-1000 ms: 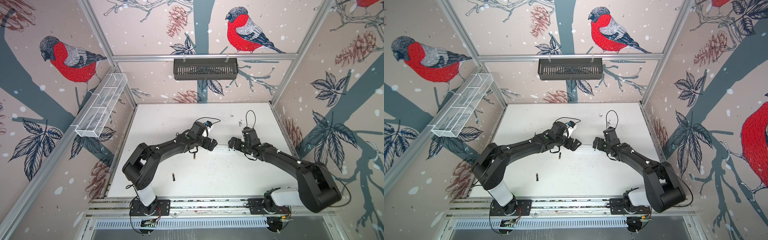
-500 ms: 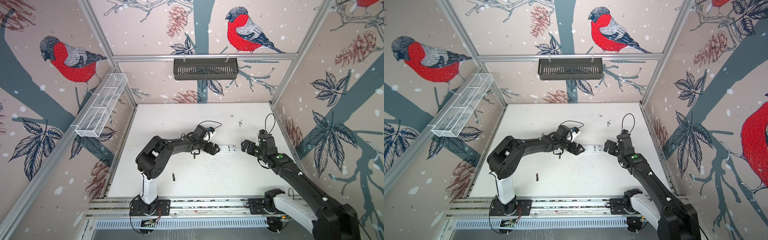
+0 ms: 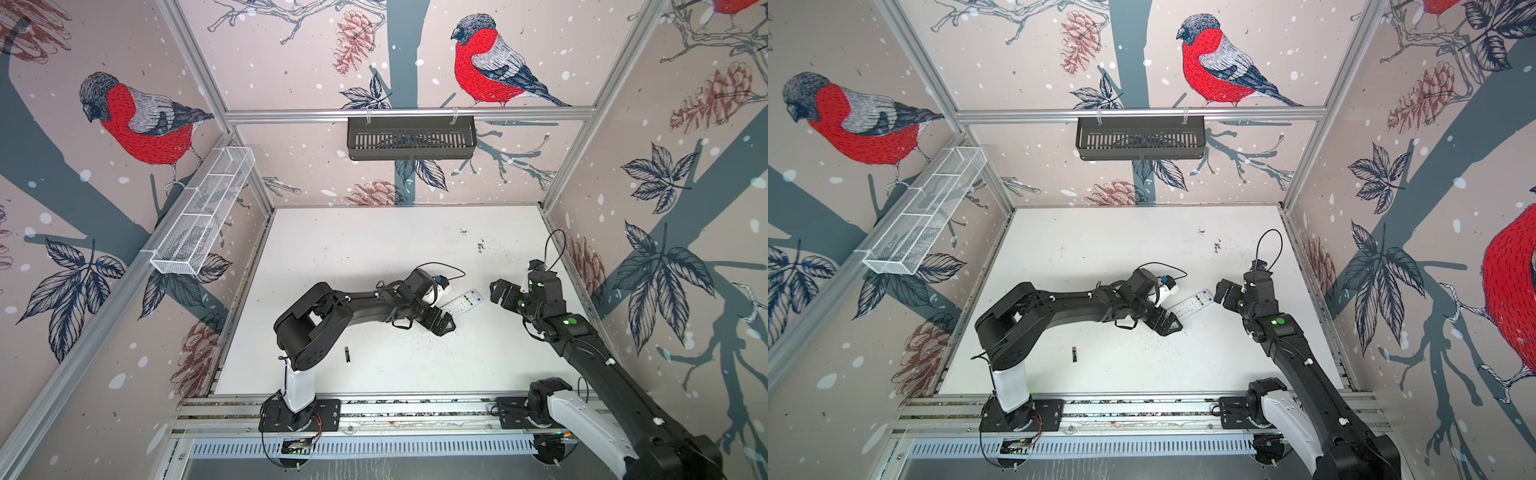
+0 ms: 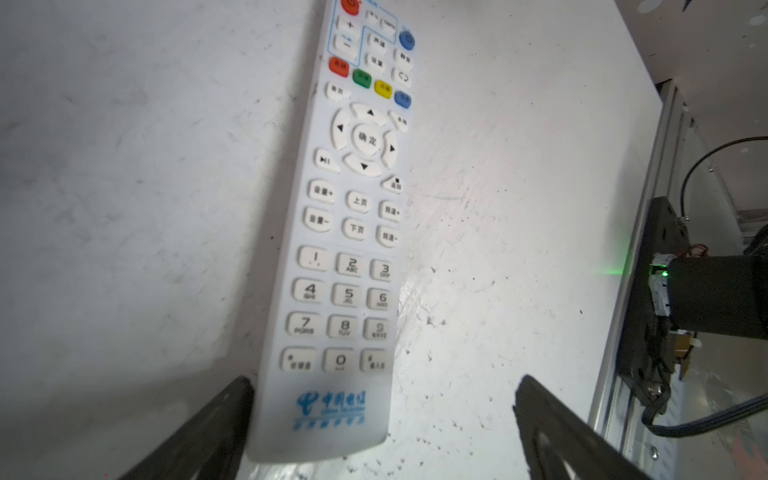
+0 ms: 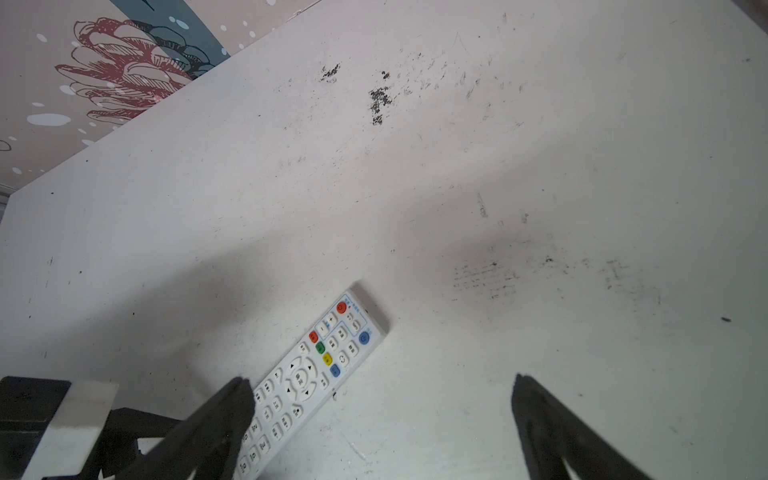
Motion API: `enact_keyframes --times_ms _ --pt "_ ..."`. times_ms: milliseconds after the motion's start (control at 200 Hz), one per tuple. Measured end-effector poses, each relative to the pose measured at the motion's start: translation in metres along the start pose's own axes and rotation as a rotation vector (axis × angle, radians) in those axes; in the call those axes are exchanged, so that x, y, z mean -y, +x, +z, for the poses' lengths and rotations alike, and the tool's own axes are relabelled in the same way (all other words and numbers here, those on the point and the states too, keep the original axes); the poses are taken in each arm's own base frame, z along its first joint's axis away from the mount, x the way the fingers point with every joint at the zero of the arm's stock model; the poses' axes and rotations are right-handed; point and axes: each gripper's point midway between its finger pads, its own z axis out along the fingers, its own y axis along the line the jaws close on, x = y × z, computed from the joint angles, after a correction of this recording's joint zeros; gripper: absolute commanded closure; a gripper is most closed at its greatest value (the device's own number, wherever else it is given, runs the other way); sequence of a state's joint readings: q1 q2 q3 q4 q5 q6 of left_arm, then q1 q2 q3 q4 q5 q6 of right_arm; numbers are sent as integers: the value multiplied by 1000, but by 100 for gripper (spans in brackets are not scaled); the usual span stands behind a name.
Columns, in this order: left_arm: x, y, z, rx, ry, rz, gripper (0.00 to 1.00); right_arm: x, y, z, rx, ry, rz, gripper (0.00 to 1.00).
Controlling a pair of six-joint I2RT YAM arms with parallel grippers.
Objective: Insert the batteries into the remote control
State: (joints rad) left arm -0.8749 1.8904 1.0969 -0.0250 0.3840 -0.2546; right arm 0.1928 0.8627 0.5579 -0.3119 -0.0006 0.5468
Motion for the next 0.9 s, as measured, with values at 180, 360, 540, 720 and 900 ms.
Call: enact_keyframes --times_ms 180,360,540,720,900 --pt "-23 -31 11 12 -170 57 2 6 -4 -5 24 26 24 1" --pt "-22 -42 32 -52 -245 178 2 6 -18 -21 101 23 69 1" --pt "-22 -49 49 -97 -275 240 2 12 -31 -33 159 52 99 1" --pt "-27 -65 60 -93 -307 264 4 18 -38 -42 195 81 107 1" --pt "-26 -84 74 -85 -309 291 10 22 -41 -48 219 96 112 1"
